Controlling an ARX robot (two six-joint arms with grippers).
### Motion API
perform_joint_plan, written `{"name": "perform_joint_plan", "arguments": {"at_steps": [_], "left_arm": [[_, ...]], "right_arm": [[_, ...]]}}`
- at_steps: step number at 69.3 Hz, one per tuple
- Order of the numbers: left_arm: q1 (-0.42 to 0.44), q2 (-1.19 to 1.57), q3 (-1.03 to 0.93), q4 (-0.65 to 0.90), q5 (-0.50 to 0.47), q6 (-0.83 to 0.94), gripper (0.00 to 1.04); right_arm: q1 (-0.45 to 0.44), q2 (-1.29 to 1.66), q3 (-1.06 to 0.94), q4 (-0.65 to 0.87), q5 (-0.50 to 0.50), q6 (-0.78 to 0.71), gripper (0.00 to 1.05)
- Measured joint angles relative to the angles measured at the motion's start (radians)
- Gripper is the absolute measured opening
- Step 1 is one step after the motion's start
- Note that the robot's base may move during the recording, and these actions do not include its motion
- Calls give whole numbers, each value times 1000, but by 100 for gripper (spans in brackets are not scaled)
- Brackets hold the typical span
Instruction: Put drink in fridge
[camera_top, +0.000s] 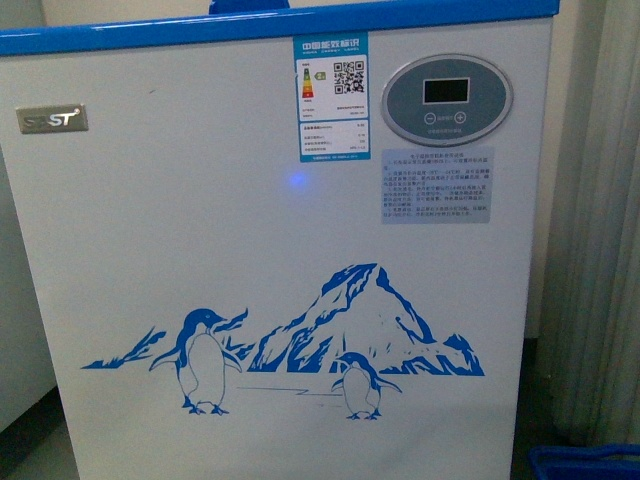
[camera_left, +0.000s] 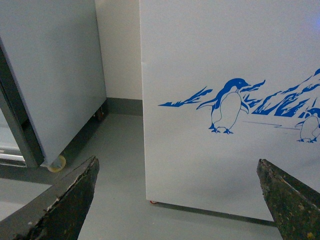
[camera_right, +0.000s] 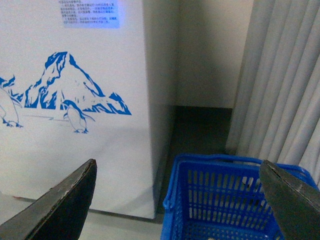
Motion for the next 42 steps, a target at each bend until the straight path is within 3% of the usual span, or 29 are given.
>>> {"name": "perform_joint_plan", "arguments": {"at_steps": [3,9,12,15,19,29,42], "left_arm": [[0,0,0,0,0,0,97],[0,0,0,0,0,0,97],[0,1,0,0,0,0,97],[0,0,0,0,-1,0,97],[0,0,0,0,0,0,97],[0,0,0,0,0,0,97],[0,0,0,0,0,0,97]], "right_arm": [[8,26,11,-42,37,12,97],[-24,288,149,-312,166,45,97],[-68,433,166,-300,152,24,97],[-122,610,167,-203,127,-27,97],[-206,938,179,51,100,-150,97],[-298,1530,291,507,41,-446,97],[-373,2218,547,853,81,-790,97]]}}
